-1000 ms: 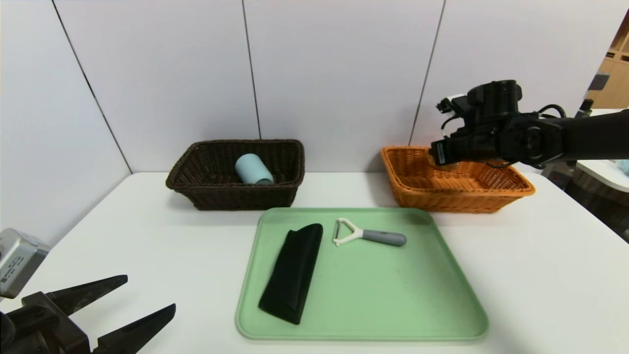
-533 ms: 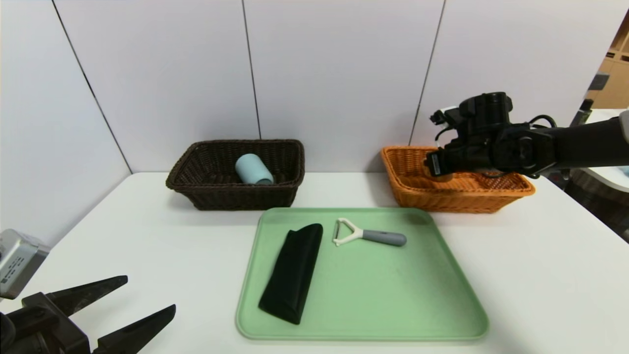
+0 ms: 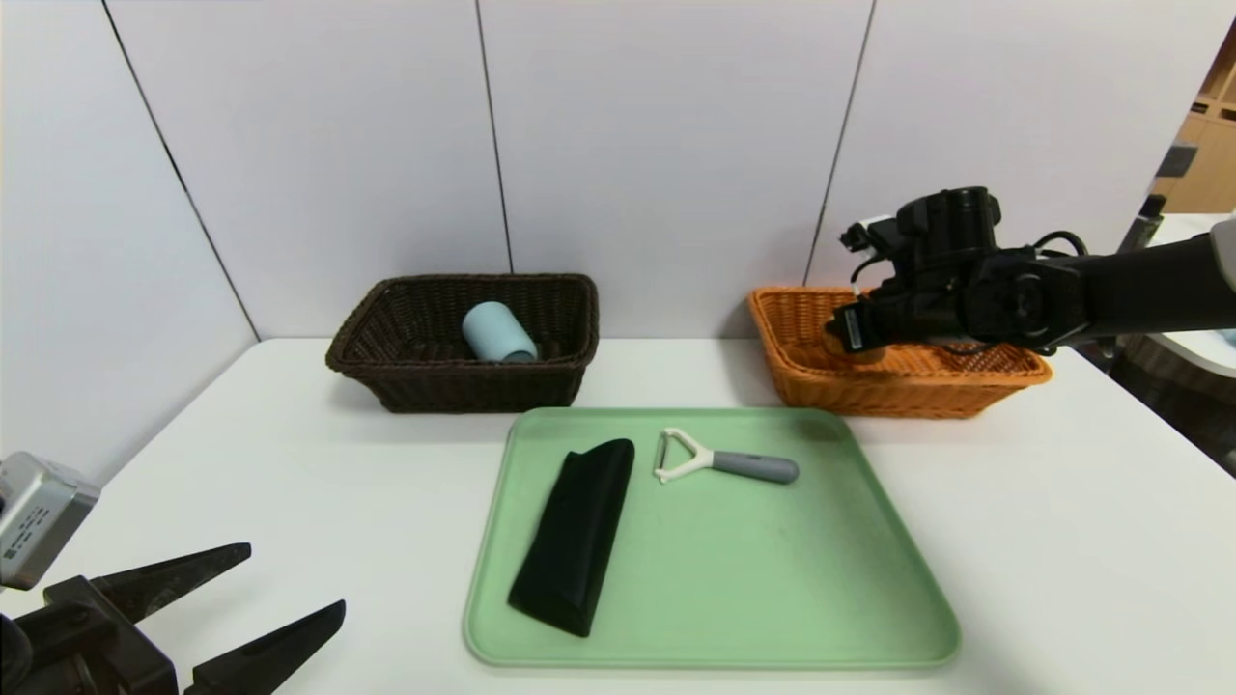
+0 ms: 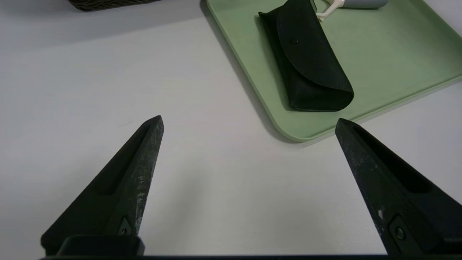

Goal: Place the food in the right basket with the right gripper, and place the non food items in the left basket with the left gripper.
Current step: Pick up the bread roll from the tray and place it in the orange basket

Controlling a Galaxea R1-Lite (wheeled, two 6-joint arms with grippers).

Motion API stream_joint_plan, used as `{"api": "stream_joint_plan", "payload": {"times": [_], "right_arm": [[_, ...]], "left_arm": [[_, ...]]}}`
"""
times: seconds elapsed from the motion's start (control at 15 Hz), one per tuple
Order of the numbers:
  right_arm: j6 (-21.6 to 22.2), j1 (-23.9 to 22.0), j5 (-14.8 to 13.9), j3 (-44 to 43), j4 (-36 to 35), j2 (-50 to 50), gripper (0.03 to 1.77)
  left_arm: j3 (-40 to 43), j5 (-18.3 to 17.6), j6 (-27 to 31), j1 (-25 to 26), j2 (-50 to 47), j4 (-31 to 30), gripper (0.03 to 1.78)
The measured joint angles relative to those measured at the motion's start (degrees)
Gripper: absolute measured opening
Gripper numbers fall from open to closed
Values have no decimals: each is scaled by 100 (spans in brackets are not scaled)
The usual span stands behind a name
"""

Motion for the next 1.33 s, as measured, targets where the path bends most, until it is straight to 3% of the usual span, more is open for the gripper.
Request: {"api": "stream_joint_plan", "payload": {"times": [0.27, 0.53, 0.93, 1.33], "right_arm": [[4, -2, 2, 16, -18, -38, 122], [-7, 13, -6, 29, -21, -101, 142], [-140, 59, -2, 308, -16, -683, 157], [-234, 496, 6, 818, 56, -2241, 165]], "left_arm": [[-10, 0, 0, 0, -9, 0, 169], [-10, -1, 0, 0, -13, 0, 169], [0, 0, 2, -1, -33, 0, 169], [-55, -9, 18, 0, -41, 0, 169]]}}
